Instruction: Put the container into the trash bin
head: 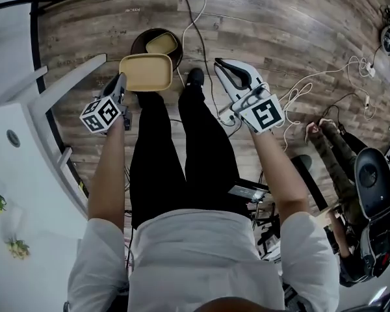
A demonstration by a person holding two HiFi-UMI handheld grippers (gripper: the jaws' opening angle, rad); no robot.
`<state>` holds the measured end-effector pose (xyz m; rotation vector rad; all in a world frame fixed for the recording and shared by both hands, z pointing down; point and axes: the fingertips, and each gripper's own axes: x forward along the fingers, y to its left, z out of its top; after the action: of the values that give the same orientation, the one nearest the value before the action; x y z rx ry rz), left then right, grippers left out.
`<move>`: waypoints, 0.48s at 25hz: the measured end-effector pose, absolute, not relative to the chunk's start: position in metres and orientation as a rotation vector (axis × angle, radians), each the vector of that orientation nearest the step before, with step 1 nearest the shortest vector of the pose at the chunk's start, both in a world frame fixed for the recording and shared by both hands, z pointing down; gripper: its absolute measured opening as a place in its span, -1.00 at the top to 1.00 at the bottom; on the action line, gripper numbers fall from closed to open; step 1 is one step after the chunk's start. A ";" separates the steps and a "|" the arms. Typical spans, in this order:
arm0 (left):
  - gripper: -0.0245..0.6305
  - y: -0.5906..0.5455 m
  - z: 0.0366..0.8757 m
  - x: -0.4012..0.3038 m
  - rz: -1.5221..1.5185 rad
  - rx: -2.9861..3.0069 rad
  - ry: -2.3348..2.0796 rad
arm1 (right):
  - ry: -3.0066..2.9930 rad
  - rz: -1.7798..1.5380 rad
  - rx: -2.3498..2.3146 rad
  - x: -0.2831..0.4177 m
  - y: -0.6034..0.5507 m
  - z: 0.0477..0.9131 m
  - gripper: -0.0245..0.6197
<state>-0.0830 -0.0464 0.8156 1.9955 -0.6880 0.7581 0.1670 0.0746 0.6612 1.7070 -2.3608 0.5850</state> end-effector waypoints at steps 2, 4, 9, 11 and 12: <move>0.86 -0.048 0.840 -0.084 0.751 1.980 -0.733 | -2.360 0.609 1.682 0.168 0.073 0.684 0.80; 0.86 -0.049 0.863 -0.084 0.759 1.982 -0.760 | -2.354 0.628 1.669 0.168 0.074 0.705 0.80; 0.86 -0.049 0.918 -0.084 0.823 1.970 -0.784 | -2.323 0.663 1.578 0.165 0.070 0.750 0.80; 0.86 -0.046 0.939 -0.084 0.859 1.960 -0.780 | -2.363 0.617 1.605 0.165 0.058 0.758 0.80; 0.86 -0.044 0.948 -0.085 0.868 1.953 -0.779 | -2.379 0.604 1.615 0.165 0.053 0.762 0.80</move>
<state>-0.0849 -0.0437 0.9476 1.9526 -0.7788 0.8678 0.1648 0.0531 0.7615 1.6145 -2.3788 0.6040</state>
